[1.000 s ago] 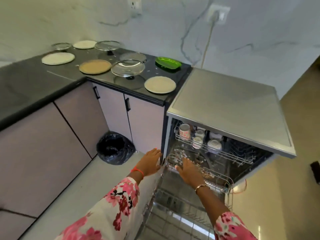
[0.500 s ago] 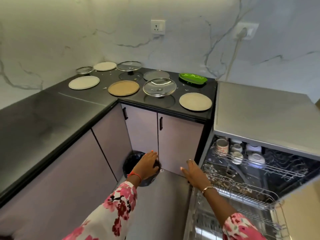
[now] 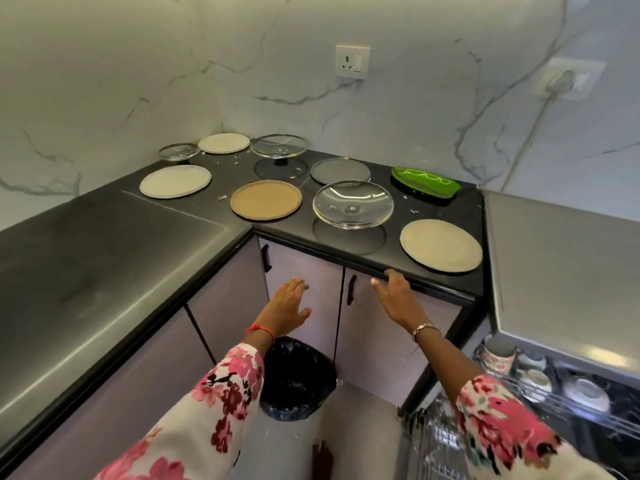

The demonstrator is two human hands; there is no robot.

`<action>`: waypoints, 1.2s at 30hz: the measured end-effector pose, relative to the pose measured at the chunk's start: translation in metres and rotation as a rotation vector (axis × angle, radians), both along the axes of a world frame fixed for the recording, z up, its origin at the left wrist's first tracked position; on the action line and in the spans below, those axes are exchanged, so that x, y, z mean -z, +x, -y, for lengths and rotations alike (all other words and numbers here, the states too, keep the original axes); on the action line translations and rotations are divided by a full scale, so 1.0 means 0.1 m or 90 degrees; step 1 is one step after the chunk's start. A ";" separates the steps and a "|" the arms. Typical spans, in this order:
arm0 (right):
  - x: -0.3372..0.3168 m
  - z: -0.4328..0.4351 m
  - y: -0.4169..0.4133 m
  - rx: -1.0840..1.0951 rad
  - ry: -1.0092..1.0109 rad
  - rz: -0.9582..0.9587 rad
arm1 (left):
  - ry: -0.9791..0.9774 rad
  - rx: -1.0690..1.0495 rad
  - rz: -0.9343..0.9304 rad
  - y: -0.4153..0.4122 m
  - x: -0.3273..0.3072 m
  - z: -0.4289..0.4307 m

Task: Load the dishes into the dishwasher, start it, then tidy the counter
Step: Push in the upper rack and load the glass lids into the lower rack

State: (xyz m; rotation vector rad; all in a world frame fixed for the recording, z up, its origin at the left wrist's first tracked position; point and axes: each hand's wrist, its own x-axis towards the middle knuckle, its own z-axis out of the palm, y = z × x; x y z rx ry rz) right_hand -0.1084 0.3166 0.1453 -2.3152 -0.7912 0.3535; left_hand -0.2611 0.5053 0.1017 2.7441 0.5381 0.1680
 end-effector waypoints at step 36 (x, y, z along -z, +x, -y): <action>0.15 -1.73 2.04 0.426 0.516 -0.727 | 0.080 -0.091 0.054 1.87 0.35 -1.38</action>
